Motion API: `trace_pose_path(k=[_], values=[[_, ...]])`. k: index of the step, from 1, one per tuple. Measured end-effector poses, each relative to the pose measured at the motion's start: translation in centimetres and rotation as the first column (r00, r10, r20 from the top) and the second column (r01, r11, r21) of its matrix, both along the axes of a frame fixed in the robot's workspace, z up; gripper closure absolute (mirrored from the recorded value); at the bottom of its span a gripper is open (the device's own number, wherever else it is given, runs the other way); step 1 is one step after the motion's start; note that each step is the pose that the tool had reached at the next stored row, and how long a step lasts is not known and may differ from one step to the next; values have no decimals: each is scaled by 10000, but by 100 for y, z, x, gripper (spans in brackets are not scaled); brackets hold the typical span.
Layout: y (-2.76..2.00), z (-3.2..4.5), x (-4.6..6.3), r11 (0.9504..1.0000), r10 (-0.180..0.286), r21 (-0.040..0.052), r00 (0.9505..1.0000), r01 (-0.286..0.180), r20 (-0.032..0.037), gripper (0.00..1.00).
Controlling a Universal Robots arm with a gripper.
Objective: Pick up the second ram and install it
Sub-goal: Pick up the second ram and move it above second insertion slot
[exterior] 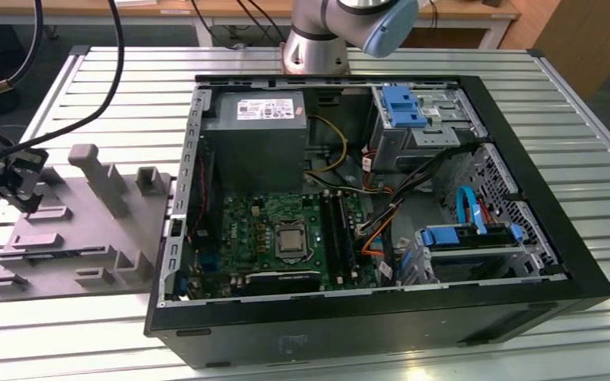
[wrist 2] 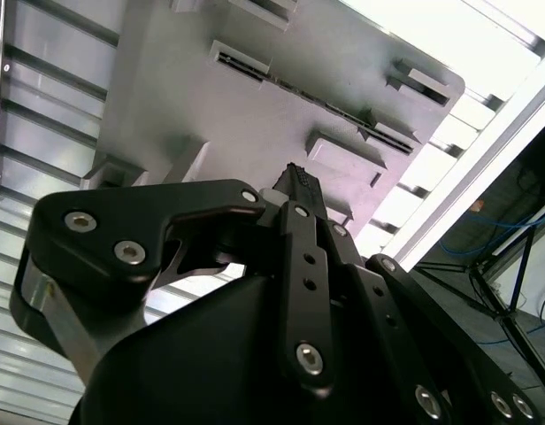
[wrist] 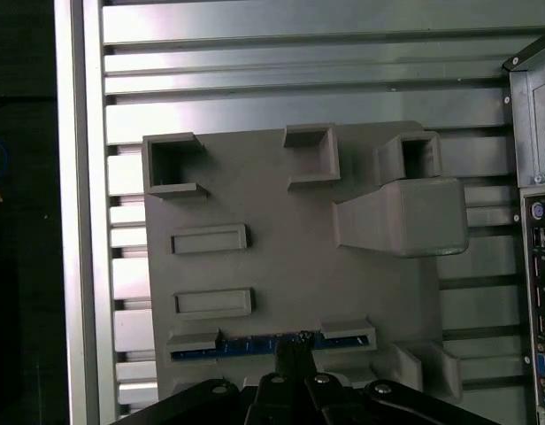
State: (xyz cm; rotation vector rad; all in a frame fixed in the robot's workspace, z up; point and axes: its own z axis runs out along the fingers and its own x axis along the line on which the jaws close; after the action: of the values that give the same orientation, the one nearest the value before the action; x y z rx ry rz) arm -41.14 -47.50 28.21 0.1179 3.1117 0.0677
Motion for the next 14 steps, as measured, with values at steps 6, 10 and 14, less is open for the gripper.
trace_pose_path(k=[6, 10, 14], values=[[0, 0, 0, 10000, 0, 0, 10000, 0, 0, 89], [0, -4, 0, 10000, 92, -2, 10000, -92, 0, 89], [0, -13, 0, 9986, 521, -6, 9986, -521, 0, 89]])
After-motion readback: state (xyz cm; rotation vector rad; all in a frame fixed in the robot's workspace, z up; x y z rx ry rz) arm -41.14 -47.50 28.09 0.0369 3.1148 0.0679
